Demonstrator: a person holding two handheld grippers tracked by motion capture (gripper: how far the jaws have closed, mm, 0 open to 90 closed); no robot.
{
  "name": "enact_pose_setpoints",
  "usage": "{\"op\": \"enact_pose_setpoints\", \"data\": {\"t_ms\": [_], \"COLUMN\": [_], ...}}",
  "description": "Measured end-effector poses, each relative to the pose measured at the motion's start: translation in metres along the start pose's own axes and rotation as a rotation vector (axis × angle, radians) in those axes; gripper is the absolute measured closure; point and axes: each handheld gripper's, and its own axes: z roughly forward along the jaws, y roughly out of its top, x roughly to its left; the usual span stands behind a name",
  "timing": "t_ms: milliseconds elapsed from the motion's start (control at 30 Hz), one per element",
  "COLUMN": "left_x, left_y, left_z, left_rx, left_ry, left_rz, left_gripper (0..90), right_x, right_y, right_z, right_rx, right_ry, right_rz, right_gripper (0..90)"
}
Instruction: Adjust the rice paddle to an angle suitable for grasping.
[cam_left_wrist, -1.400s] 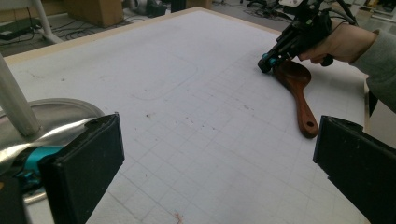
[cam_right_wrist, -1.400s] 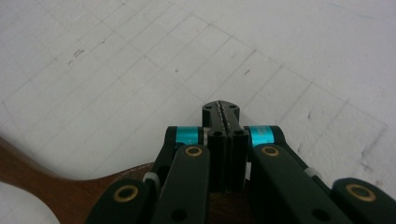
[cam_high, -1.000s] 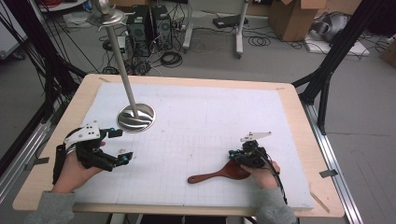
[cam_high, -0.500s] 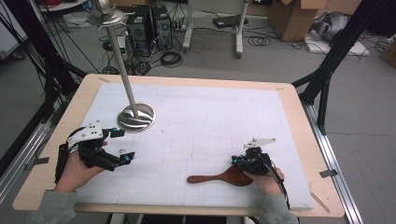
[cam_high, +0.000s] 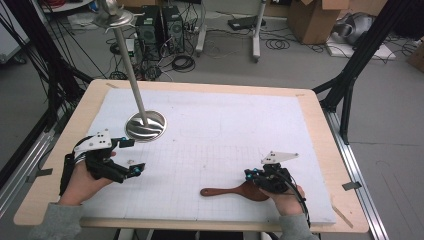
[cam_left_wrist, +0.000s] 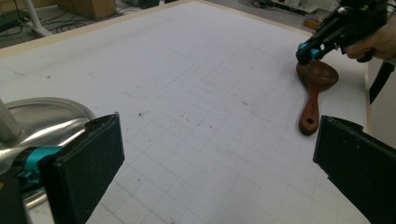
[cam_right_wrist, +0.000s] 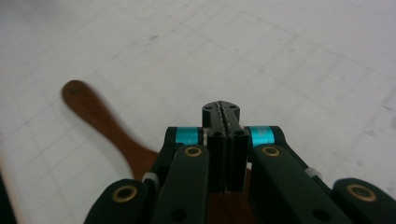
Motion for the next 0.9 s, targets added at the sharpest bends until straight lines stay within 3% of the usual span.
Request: {"op": "enact_pose_setpoints", "data": {"t_ms": [100, 433, 767, 900], "left_x": [0.000, -0.001, 0.000, 0.000], "left_y": [0.001, 0.001, 0.002, 0.001], "left_z": [-0.001, -0.001, -0.003, -0.003], "left_rx": [-0.002, 0.001, -0.004, -0.002], "left_ry": [0.000, 0.010, 0.019, 0.015], "left_rz": [0.003, 0.005, 0.004, 0.005], "left_gripper": [2.4, 2.3, 2.3, 2.3], "right_x": [0.009, 0.036, 0.046, 0.049], "right_y": [-0.004, -0.009, -0.014, -0.012], "right_z": [0.003, 0.006, 0.022, 0.024], "right_rx": [-0.013, 0.020, 0.099, 0.114], "right_ry": [0.042, 0.086, 0.122, 0.155], "right_rz": [-0.022, -0.085, -0.126, -0.119], "right_gripper": [89.7, 89.7, 89.7, 89.7]}}
